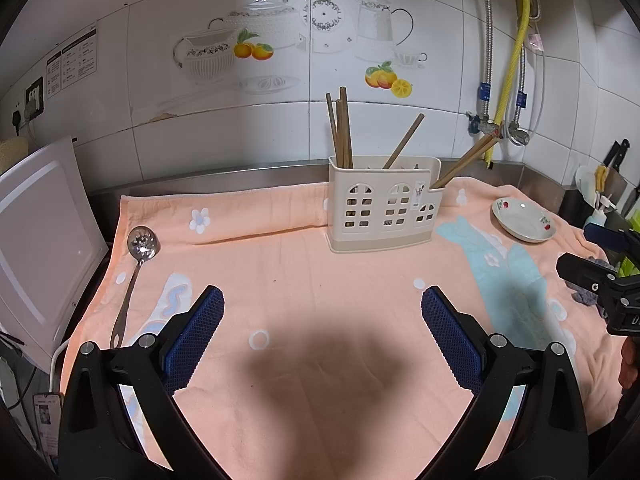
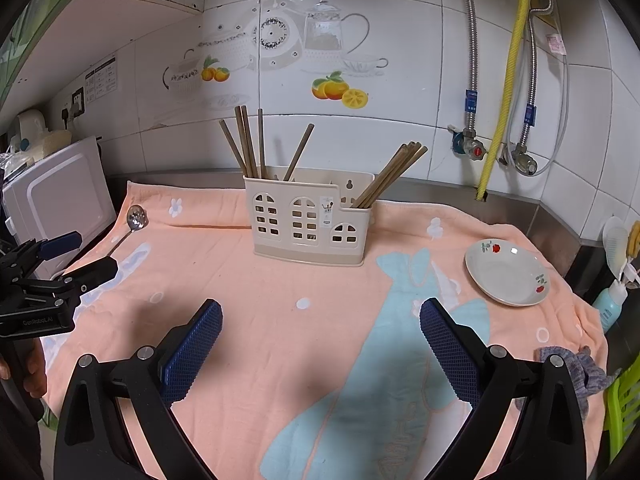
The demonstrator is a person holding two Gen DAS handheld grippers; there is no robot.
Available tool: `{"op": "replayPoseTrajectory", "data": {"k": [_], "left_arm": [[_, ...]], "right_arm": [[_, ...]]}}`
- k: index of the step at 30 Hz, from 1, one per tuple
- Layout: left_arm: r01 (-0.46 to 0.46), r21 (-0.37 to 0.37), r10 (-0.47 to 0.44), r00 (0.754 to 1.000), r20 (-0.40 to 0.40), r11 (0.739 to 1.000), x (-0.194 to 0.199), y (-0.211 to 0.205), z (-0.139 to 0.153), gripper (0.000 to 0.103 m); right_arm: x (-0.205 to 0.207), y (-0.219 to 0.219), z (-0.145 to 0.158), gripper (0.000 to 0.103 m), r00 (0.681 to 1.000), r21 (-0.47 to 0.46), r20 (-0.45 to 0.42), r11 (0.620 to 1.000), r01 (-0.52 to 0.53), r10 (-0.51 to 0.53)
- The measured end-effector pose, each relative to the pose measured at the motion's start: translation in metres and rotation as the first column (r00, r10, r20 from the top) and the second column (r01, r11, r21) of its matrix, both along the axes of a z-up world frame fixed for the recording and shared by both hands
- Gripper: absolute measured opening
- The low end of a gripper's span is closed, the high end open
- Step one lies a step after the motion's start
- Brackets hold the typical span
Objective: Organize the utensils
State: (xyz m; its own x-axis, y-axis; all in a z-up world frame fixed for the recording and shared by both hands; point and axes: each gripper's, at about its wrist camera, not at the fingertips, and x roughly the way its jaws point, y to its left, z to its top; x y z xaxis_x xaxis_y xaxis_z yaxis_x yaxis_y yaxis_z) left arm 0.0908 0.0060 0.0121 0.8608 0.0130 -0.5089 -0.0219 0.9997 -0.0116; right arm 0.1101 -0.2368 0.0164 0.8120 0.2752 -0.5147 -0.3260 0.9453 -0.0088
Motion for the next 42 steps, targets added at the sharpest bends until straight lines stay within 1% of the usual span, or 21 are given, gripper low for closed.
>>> {"op": "replayPoseTrajectory", "data": {"k": [12,42], "left_arm": [[0.003,0.0,-0.003,1.0,0.0,1.0,-0.0012,-0.0016,-0.0028,0.098],[0.008,0.01,-0.008,1.0,0.014,1.0,-0.0022,-0.0042,-0.001,0.098]], "right_arm": [[-0.0013,0.0022,-0.0052,0.096,1.0,0.001,-0.005,1.0,-0.003,0.003],[-0.0013,0.0016,-0.0049,0.096,1.0,0.003,-0.006,1.0,-0.005,0.005]]}}
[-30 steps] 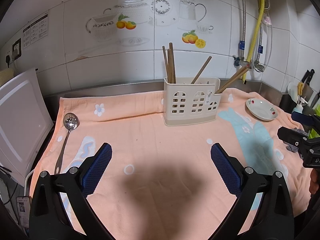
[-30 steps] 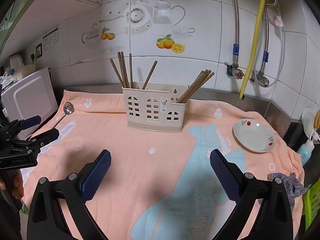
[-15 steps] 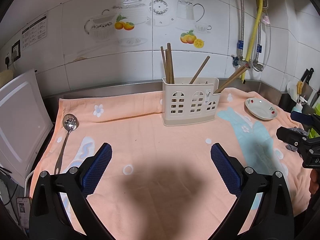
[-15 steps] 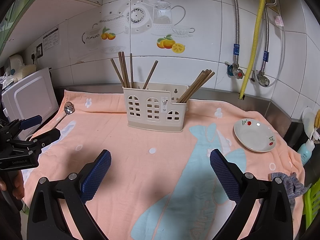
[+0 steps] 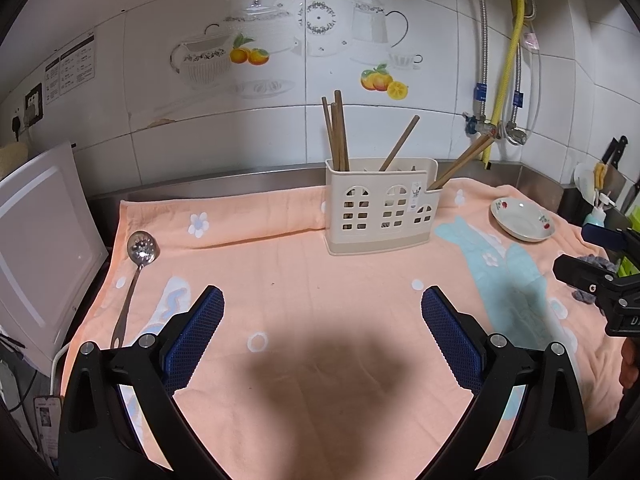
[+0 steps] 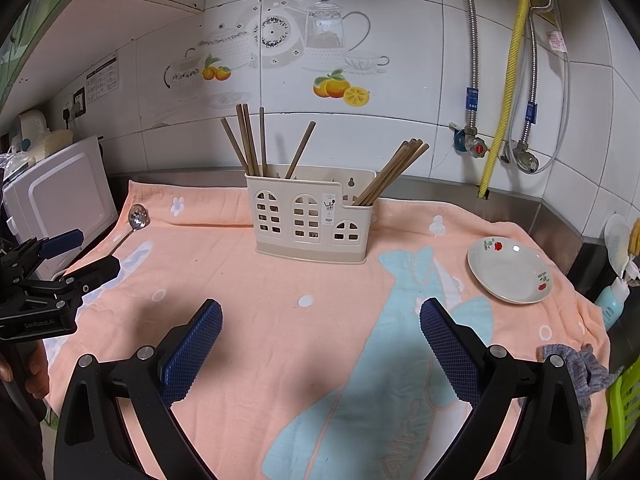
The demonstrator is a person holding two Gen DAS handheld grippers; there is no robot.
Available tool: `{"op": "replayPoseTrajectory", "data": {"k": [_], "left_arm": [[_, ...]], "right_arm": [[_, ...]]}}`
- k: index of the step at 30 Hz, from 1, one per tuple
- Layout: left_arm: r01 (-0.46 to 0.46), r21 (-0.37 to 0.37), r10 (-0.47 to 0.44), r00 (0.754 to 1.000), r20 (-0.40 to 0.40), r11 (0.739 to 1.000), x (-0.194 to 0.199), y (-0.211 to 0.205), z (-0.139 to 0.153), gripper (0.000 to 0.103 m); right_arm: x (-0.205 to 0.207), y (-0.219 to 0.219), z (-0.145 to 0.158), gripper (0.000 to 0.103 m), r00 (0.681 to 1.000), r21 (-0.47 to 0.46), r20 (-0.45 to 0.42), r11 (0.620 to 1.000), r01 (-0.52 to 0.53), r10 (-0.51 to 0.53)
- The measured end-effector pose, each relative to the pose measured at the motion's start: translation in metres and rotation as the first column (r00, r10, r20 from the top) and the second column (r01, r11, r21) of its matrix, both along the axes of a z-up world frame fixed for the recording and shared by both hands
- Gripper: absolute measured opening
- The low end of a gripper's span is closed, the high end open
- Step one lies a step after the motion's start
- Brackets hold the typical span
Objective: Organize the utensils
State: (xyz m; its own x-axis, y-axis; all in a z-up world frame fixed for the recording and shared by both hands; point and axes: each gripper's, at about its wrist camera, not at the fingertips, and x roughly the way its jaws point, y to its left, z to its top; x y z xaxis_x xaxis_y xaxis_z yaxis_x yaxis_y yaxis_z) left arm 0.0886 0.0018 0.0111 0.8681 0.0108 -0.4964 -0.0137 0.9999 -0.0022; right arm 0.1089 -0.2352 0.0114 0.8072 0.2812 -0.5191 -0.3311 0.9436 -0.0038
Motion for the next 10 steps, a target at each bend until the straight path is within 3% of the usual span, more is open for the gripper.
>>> {"op": "replayPoseTrajectory", "data": {"k": [10], "left_arm": [[0.008,0.002,-0.008,1.0,0.002,1.0,0.0,0.0003,0.0019,0.098]], "right_arm": [[0.0,0.0008,0.0,0.096,1.0,0.001,-0.003,1.0,-0.003,0.003]]}}
